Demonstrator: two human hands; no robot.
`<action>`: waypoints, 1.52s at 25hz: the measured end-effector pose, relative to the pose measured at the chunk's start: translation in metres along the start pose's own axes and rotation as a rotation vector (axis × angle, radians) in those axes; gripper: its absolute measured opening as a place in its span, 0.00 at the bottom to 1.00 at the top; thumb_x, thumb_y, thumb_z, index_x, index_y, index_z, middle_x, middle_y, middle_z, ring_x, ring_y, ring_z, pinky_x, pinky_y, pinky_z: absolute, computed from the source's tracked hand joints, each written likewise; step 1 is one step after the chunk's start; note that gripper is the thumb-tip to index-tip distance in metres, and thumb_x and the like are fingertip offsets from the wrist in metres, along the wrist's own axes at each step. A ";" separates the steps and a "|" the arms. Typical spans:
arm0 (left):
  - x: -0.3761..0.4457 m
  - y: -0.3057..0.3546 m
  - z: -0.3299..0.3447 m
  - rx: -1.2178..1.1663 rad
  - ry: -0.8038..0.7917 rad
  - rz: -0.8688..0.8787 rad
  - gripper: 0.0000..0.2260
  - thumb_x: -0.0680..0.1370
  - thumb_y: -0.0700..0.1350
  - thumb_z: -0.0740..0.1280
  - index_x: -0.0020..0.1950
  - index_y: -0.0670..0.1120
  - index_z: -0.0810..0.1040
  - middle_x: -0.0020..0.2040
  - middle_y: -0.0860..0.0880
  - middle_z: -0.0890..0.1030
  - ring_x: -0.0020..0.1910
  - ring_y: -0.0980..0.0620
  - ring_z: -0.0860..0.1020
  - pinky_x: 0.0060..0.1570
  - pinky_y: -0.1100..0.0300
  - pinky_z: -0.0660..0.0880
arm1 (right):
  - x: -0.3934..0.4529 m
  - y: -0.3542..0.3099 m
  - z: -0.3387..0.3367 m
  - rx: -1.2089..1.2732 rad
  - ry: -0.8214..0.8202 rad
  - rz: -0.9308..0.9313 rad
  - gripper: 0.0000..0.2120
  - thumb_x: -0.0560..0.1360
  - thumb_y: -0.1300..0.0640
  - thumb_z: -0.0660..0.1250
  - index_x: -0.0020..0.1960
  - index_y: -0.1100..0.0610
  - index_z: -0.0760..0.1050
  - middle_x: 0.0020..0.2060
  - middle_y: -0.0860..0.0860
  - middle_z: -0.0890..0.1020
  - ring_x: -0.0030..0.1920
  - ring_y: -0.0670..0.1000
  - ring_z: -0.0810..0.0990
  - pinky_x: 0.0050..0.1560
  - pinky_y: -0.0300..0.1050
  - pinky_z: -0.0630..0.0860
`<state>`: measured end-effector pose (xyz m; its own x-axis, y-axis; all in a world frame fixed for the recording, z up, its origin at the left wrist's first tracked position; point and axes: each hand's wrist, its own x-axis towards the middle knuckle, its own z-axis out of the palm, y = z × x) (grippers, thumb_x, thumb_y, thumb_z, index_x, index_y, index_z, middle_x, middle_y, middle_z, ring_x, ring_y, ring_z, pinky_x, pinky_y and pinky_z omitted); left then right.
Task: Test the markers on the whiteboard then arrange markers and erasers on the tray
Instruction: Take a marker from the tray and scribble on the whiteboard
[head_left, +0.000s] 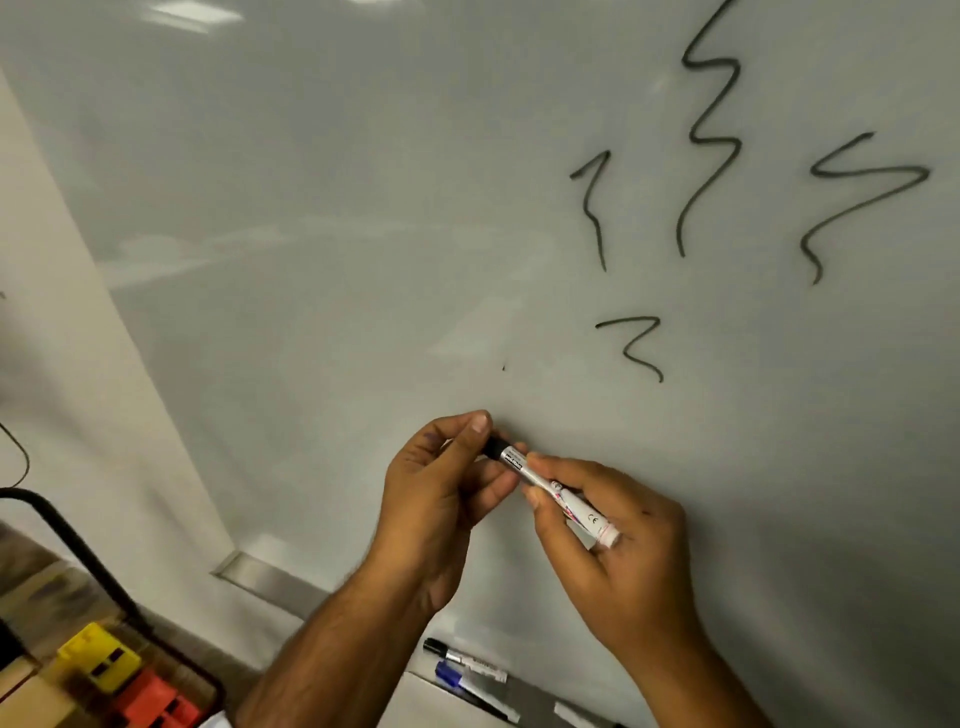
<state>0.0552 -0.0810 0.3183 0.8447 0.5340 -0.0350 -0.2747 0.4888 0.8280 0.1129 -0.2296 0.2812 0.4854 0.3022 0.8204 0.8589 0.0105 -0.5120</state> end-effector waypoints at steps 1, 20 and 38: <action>0.000 -0.006 -0.003 -0.017 0.032 0.011 0.04 0.80 0.43 0.71 0.52 0.44 0.84 0.45 0.43 0.86 0.43 0.47 0.85 0.42 0.59 0.84 | -0.004 0.005 0.003 -0.010 -0.022 -0.015 0.14 0.78 0.63 0.75 0.64 0.60 0.84 0.59 0.47 0.87 0.58 0.46 0.87 0.55 0.47 0.85; 0.104 -0.005 -0.307 0.015 0.589 0.003 0.05 0.82 0.41 0.72 0.56 0.41 0.83 0.48 0.41 0.85 0.43 0.50 0.85 0.45 0.57 0.85 | -0.060 0.059 0.287 0.026 -0.352 0.494 0.05 0.77 0.60 0.76 0.51 0.51 0.85 0.41 0.42 0.86 0.40 0.47 0.84 0.35 0.39 0.81; 0.089 -0.088 -0.481 0.180 0.423 -0.731 0.11 0.85 0.44 0.67 0.64 0.39 0.80 0.53 0.42 0.87 0.52 0.46 0.86 0.60 0.48 0.82 | -0.196 0.156 0.471 -0.357 -0.523 1.006 0.04 0.74 0.60 0.75 0.48 0.53 0.85 0.42 0.50 0.89 0.42 0.54 0.87 0.46 0.50 0.84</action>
<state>-0.0665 0.2559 -0.0267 0.5291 0.3579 -0.7694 0.3781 0.7123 0.5913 0.0749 0.1619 -0.0796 0.9135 0.3761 -0.1552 0.1673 -0.6950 -0.6992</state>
